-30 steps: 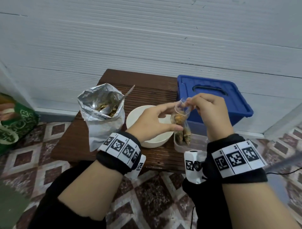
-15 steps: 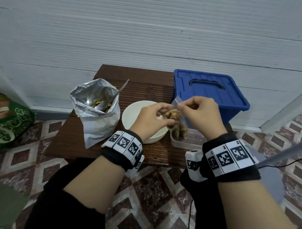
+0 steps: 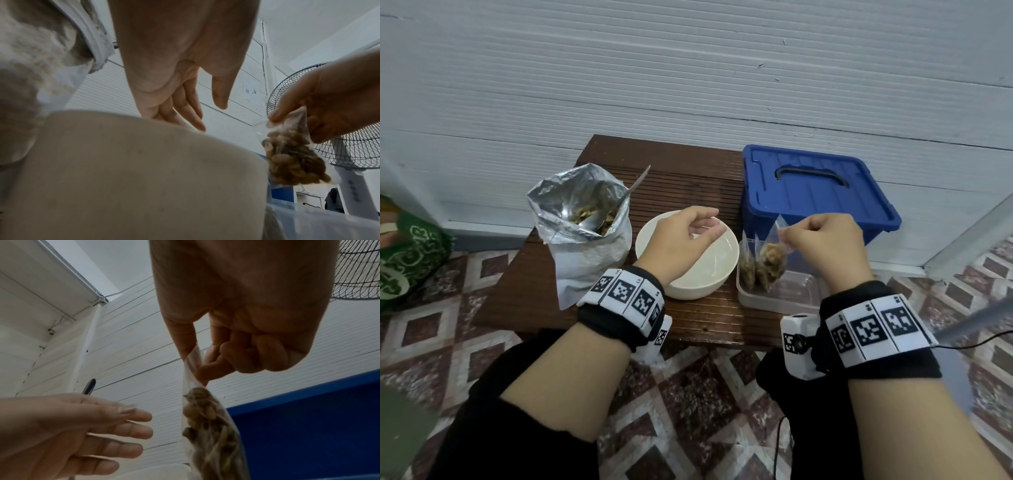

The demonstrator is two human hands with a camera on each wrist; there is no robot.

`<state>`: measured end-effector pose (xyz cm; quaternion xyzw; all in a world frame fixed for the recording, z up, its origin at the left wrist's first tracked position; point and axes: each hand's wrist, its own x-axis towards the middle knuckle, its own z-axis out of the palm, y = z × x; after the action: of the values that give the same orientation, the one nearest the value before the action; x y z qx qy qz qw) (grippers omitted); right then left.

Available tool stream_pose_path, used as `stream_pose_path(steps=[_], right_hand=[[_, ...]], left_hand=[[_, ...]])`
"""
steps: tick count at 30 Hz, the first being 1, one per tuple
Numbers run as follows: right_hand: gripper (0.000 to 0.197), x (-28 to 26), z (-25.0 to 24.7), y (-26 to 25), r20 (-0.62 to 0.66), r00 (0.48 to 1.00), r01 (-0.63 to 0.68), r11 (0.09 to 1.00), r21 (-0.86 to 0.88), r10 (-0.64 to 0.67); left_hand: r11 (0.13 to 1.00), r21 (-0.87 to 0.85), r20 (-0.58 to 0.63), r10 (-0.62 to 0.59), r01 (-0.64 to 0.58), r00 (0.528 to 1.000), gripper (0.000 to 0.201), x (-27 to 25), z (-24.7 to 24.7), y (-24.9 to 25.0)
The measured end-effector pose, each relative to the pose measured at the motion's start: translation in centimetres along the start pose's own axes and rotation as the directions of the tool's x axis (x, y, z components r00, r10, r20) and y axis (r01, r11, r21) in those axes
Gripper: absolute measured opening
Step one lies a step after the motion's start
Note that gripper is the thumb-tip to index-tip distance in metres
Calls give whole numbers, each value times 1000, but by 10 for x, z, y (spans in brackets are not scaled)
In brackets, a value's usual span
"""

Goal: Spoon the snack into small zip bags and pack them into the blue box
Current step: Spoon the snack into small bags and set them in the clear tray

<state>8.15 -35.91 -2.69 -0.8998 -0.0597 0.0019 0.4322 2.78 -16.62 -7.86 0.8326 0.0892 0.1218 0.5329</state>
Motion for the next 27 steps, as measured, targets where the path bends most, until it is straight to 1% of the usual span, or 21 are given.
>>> stream_pose_path(steps=[9,16,19,24,27], right_hand=[[17,-3,15,5,105,993,-45,994,-99,55],[19,-5,18,4,58,998,12,993,-117,-5],[18,-7,20,3,63,998,37,989,-142,-28],[18,-11,26,4,122,992,45,965,-260,-14],[21,-8,33,9,172,984,10,961,-277,39]], left_hand=[[1000,23,-10,-10,10,1000,30,0,1,-4],[999,37,-17,-12,12,1000,29,1,0,-8],[999,43,-20,-14,15,1000,29,1,-1,-7],[999,50,-14,-16,17,1000,29,0,0,-8],[998,61,-13,-22,23,1000,30,-1,-1,-8]])
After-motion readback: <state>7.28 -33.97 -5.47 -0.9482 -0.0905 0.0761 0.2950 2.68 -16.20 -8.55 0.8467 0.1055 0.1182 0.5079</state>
